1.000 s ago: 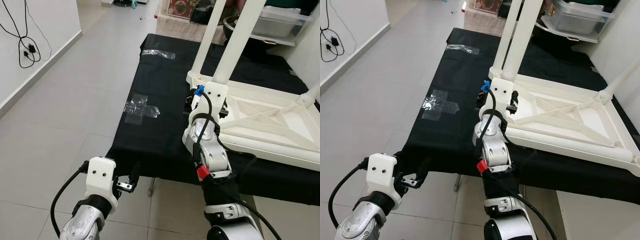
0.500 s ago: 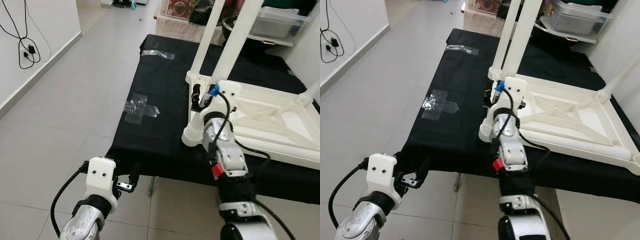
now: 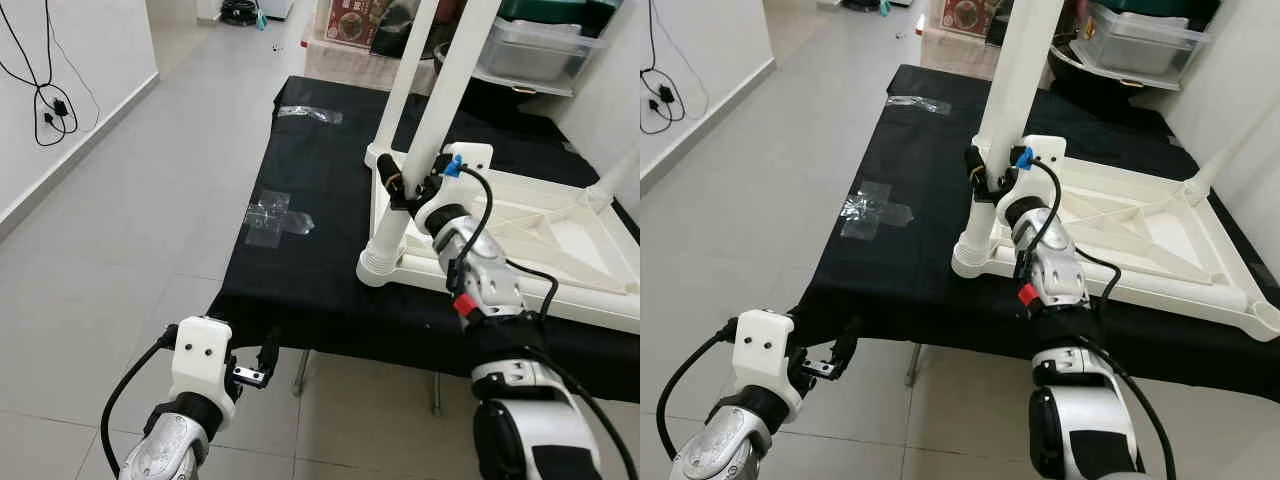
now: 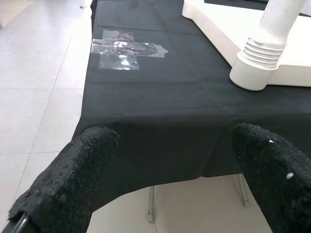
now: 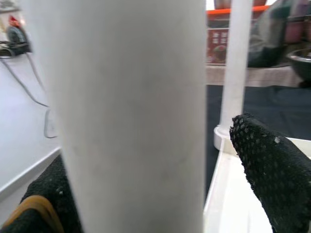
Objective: Building children table
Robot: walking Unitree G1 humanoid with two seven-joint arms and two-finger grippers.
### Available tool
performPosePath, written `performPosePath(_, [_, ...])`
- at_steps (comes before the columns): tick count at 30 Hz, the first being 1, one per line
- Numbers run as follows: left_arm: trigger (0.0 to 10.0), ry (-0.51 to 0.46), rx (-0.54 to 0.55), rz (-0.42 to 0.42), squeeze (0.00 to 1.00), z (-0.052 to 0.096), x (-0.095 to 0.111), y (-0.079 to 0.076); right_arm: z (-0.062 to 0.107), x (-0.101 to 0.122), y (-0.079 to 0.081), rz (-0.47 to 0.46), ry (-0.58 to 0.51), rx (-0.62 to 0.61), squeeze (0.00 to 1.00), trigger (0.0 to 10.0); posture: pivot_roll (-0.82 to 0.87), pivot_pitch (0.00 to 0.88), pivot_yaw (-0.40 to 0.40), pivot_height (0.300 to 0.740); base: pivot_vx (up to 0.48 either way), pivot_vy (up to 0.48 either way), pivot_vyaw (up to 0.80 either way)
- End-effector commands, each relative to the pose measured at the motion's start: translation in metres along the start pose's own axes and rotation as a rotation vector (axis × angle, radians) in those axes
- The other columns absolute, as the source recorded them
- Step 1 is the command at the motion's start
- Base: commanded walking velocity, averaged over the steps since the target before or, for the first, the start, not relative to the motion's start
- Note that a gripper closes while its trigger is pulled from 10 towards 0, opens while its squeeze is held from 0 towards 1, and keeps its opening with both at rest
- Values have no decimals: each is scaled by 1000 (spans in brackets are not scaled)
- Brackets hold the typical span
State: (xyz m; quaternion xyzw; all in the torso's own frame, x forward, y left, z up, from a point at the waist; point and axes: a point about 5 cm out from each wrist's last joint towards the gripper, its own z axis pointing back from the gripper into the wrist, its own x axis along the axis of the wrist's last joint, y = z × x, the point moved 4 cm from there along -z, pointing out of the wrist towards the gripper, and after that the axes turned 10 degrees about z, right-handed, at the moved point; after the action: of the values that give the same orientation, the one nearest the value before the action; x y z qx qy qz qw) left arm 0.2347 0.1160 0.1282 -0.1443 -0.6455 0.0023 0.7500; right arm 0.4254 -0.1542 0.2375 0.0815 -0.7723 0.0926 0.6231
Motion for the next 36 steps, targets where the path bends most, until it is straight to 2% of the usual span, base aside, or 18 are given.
performPosePath(1, [10000, -1, -6, 1, 0, 2, 0, -2, -2, 3, -2, -17, -10, 46, 0, 10000, 124, 87, -145, 740, 0, 0, 0])
performPosePath(4, [10000, -1, -5, 1, 0, 2, 0, -2, -4, 3, 2, -42, -12, 147, 0, 10000, 123, 87, -146, 740, 0, 0, 0])
performPosePath(10, [10000, -1, -5, 1, 0, 2, 0, -2, -5, 3, 6, -49, -8, 220, 0, 10000, 124, 83, -146, 740, 0, 0, 0])
performPosePath(12, [10000, -1, -6, 0, 0, 2, -1, -2, -7, 5, 6, 4, 3, 290, 0, 10000, 128, 74, -147, 740, 0, 0, 0])
performPosePath(21, [10000, -1, -7, -3, 0, 2, -1, -3, -13, 14, 1, 17, 4, 323, 0, 10000, 131, 75, -148, 740, 0, 0, 0])
performPosePath(29, [10000, -2, -11, -9, 0, 2, 0, -4, -15, 15, 0, 29, 36, 400, 0, 10000, 133, 81, -152, 740, 0, 0, 0])
performPosePath(30, [10000, -2, -11, -9, 0, 2, 0, -4, -15, 15, 0, 26, 40, 407, 0, 8235, 133, 81, -152, 740, 0, 0, 0])
performPosePath(31, [10000, -2, -11, -9, 0, 2, 0, -4, -15, 15, 0, 26, 40, 407, 0, 8235, 133, 81, -152, 740, 0, 0, 0])
performPosePath(32, [10000, -3, -12, -10, 0, 2, 0, -5, -14, 12, 2, 14, 57, 430, 0, 0, 133, 81, -152, 740, 0, 0, 0])
performPosePath(36, [10000, -4, -11, -9, 0, 2, 0, -4, -12, 5, 8, 8, 78, 476, 0, 0, 134, 83, -151, 740, 0, 0, 0])
